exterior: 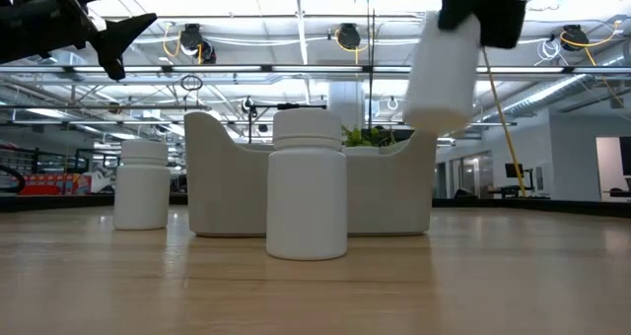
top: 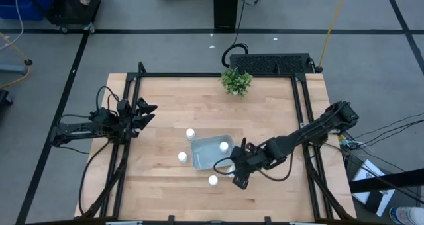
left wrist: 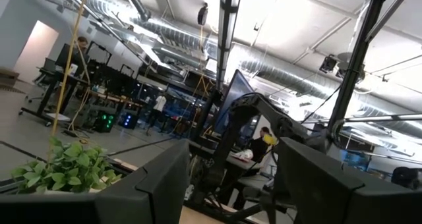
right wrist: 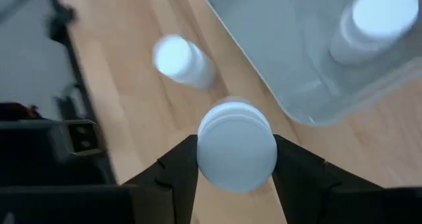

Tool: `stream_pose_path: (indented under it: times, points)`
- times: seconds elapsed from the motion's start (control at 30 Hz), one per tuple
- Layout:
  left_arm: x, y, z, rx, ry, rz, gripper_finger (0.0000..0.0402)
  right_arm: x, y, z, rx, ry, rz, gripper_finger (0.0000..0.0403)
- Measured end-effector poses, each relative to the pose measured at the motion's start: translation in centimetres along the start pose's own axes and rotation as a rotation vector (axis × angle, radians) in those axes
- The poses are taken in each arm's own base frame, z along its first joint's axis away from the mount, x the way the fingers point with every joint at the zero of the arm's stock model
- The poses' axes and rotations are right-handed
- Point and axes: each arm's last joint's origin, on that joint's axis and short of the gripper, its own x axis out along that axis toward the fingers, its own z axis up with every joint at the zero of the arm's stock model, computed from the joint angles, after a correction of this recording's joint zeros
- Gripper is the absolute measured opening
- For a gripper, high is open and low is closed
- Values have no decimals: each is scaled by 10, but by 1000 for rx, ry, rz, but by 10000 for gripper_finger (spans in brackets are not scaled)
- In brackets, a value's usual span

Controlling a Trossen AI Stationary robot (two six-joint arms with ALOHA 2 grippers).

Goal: Pick and place pill bottles into a basket
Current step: Put the white pill bottle into the white bin

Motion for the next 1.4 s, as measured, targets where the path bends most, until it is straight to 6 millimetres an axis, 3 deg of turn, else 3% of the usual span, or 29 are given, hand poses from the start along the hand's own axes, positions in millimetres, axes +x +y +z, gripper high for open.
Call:
stream_pose_path:
  times: [0.23, 0.73, 1.23, 1.4]
  points:
    - [0, 1, 0, 0, -4, 16, 239, -17, -2, 14, -39, -119, 34, 154]
    - [0, 1, 0, 22, -8, 34, 239, -13, -22, 45, -91, -182, 32, 154]
    - [0, 2, 0, 27, -20, 66, 239, 37, -16, 81, -106, 130, -274, 154]
    - [0, 2, 0, 25, -19, 66, 239, 52, -12, 84, -117, 166, -294, 155]
